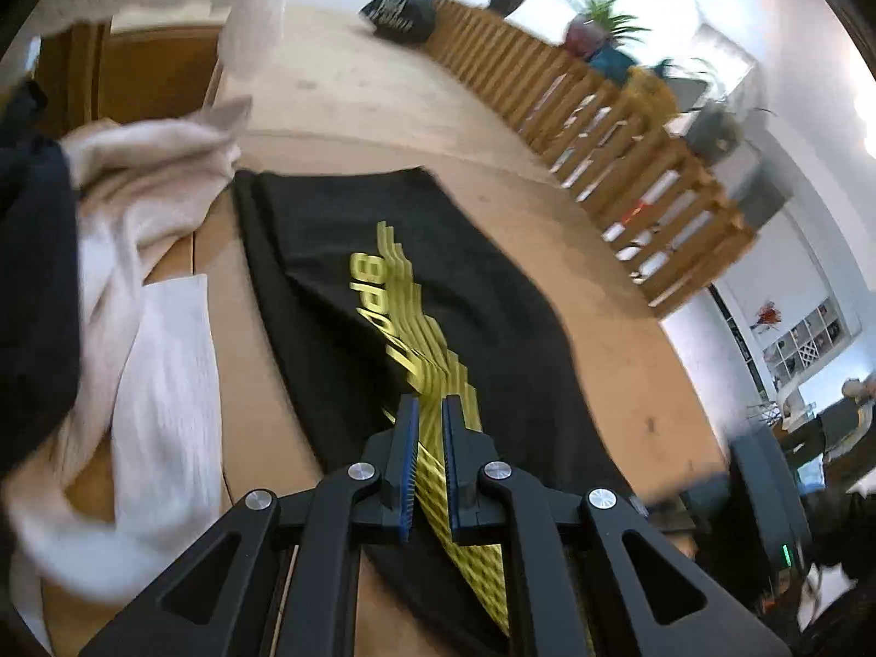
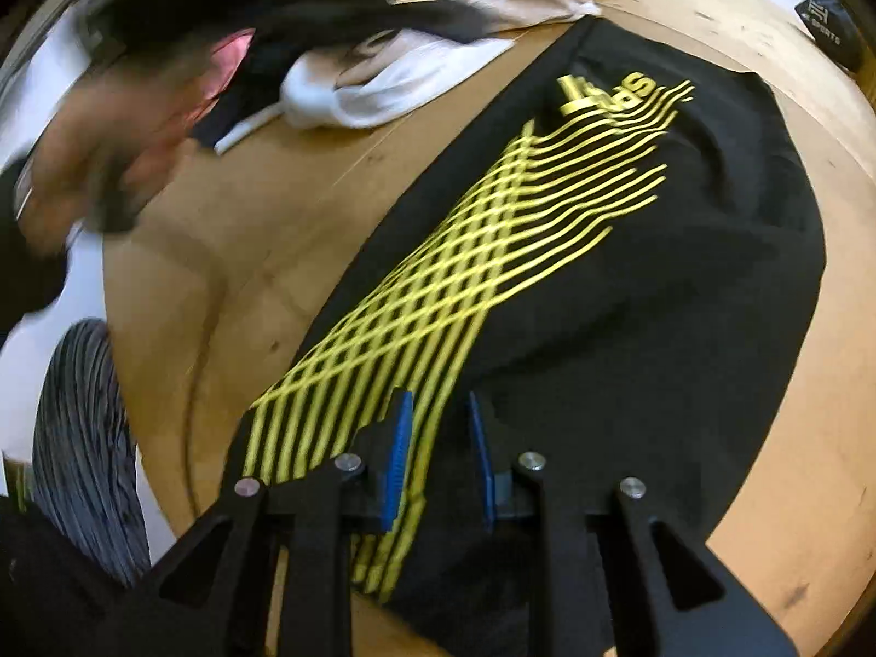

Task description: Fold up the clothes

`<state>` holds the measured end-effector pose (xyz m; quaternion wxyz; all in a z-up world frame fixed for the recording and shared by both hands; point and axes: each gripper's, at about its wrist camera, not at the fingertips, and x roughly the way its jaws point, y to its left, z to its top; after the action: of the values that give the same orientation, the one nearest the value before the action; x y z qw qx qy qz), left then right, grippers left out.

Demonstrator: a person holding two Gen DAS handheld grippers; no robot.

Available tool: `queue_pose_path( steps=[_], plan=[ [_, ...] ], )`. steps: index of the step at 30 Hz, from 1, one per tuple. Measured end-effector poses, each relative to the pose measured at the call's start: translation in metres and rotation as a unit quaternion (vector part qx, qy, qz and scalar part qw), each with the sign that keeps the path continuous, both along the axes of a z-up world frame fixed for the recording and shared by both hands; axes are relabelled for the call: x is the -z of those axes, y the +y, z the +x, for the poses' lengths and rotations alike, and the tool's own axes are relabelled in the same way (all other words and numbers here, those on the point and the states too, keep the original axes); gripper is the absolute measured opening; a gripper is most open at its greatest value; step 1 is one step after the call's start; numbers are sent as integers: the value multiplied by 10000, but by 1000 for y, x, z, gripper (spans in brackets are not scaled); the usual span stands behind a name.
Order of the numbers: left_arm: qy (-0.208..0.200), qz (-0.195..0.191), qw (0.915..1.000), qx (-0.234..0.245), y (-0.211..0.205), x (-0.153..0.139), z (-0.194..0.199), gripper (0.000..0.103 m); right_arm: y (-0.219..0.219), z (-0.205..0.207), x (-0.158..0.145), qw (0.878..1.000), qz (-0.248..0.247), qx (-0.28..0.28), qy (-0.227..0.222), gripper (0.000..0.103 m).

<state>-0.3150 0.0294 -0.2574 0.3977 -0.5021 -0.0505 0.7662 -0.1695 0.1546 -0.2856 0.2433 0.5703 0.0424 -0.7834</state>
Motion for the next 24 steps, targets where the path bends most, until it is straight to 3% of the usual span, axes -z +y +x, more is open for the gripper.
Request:
queue_pose_path(
  steps=[1, 3, 5, 11, 16, 21, 24],
  plan=[
    [-87, 0, 10000, -17, 3, 3, -8, 8, -3, 5, -3, 10000, 38, 15, 75, 22],
    [-247, 35, 9997, -71, 9, 7, -24, 18, -8, 13, -7, 9997, 125, 16, 219, 27],
    [-189, -159, 9997, -46, 18, 5, -36, 22, -12, 23, -12, 9989, 219, -33, 418, 34],
    [-505, -367, 9980, -69, 28, 13, -57, 25, -19, 54, -16, 9975, 256, -277, 605, 35],
    [-507, -463, 9976, -72, 18, 12, -46, 26, -34, 82, -18, 9913, 476, -603, 1065, 40],
    [-442, -696, 9966, 32, -4, 7, -24, 26, -40, 89, -24, 9900, 225, -731, 1186, 42],
    [-418, -804, 9959, 63, -14, 6, -18, 27, -47, 87, -22, 9881, 337, -759, 1295, 48]
  ],
)
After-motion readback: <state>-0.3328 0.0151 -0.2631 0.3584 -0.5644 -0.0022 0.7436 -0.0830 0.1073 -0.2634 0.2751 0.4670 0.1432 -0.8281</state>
